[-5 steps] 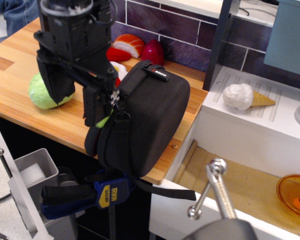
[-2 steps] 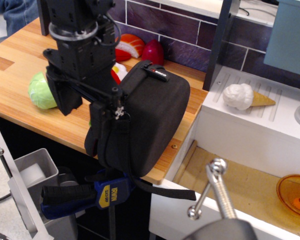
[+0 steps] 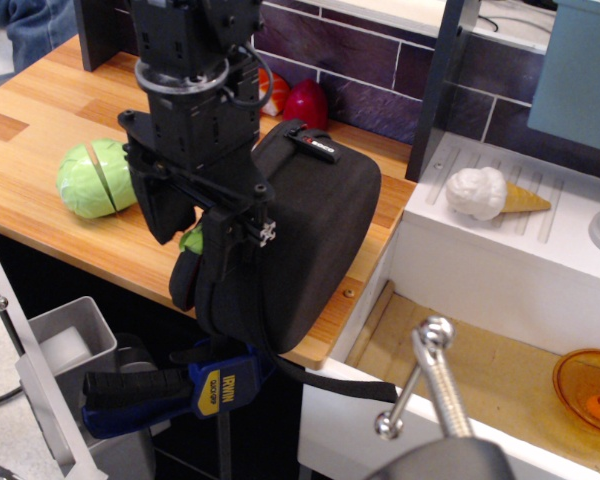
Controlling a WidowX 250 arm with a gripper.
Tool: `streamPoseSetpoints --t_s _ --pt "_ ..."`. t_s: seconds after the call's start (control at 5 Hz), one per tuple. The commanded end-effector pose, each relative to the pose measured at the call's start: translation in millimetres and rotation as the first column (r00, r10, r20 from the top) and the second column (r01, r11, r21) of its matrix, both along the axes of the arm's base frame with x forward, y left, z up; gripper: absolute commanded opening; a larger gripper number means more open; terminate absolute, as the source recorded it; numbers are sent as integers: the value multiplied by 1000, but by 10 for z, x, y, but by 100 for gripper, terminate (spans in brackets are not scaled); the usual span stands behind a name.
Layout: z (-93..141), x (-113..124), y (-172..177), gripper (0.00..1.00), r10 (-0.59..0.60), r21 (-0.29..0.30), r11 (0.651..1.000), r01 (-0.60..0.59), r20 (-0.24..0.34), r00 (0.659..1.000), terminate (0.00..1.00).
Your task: Zip zipper bag
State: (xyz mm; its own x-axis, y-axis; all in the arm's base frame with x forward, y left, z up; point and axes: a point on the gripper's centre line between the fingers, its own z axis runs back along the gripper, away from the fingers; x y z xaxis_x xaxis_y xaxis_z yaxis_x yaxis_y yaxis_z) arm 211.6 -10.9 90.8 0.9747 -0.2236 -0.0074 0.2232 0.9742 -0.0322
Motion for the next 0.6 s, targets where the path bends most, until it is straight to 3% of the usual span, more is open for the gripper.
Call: streamPoseSetpoints --t_s 0.0,0.4 --pt "161 61 9 0 36 -10 999 -35 72 997 0" --pt "190 21 -6 0 64 -14 998 -63 66 996 0"
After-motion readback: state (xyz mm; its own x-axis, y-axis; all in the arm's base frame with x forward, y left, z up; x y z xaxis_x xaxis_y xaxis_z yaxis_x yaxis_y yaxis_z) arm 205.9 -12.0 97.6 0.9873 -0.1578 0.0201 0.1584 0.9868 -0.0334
